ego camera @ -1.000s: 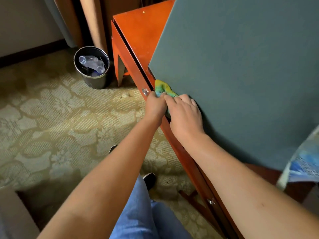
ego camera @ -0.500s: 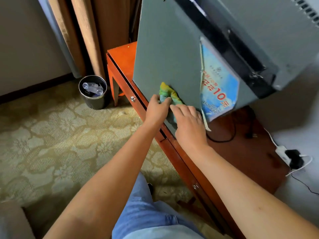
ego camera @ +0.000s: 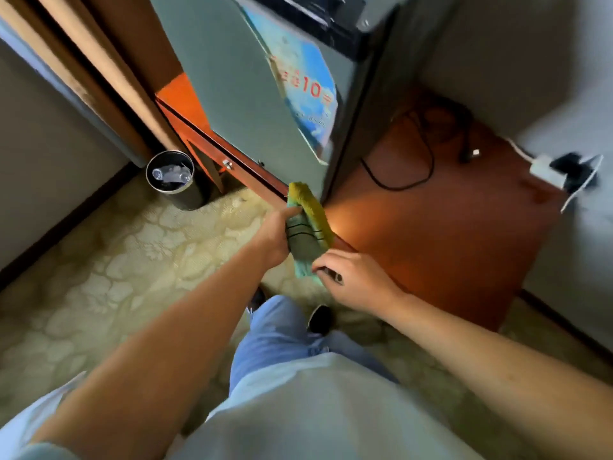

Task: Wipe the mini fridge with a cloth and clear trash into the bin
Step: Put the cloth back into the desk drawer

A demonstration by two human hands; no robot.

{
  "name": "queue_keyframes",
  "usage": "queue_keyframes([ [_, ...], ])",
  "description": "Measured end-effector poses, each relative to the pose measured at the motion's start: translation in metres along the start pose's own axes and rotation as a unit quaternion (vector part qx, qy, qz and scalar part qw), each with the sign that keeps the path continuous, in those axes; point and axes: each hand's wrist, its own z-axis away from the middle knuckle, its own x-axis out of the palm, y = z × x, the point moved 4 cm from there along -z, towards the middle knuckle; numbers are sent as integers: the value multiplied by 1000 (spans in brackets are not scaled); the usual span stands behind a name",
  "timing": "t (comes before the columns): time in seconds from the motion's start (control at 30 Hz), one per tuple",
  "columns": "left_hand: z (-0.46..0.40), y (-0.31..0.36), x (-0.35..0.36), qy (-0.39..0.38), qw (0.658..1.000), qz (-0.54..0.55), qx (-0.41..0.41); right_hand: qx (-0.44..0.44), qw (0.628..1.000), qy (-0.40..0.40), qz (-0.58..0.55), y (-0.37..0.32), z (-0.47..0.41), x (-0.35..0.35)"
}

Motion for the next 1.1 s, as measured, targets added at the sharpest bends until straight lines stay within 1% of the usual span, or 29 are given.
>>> queue_keyframes([
  [0.07, 1, -16, 5, -11, 998, -37, -40, 54, 998, 0, -19, 17, 25, 9],
  [0.13, 2, -31, 11, -12, 994, -73, -77, 139, 989, -23, -42, 40, 45, 20],
  [0.2, 3, -42, 15, -20, 988, -113, -106, 227, 968, -50, -90, 62, 61, 36],
  [0.27, 1, -52, 17, -29, 981, -142, -131, 297, 941, -47, -154, 79, 76, 57],
  [0.33, -3, -59, 19, -29, 976, -163, -144, 382, 893, -42, -234, 92, 90, 77],
  [0.4, -9, -66, 18, -20, 973, -168, -156, 468, 825, -48, -312, 100, 99, 98],
  [0.47, -15, -74, 14, -19, 970, -175, -170, 524, 764, -43, -373, 104, 103, 115],
  [0.57, -27, -84, 9, -29, 960, -209, -181, 573, 694, -12, -436, 114, 107, 135],
  [0.67, -42, -89, 7, -30, 941, -287, -178, 610, 609, 57, -503, 126, 106, 152],
  [0.73, -55, -93, 8, -41, 928, -327, -173, 620, 557, 93, -544, 133, 101, 162],
  [0.83, -80, -100, 13, -52, 912, -371, -168, 610, 480, 149, -612, 148, 91, 170],
  [0.9, -97, -103, 17, -67, 895, -418, -139, 609, 441, 190, -631, 163, 86, 174],
  [0.97, -110, -106, 26, -107, 865, -480, -98, 604, 413, 236, -639, 177, 80, 177],
  [1.03, -118, -107, 36, -147, 825, -544, -50, 591, 389, 292, -644, 189, 72, 176],
  [1.1, -121, -109, 45, -176, 790, -586, -23, 580, 351, 345, -649, 198, 65, 173],
])
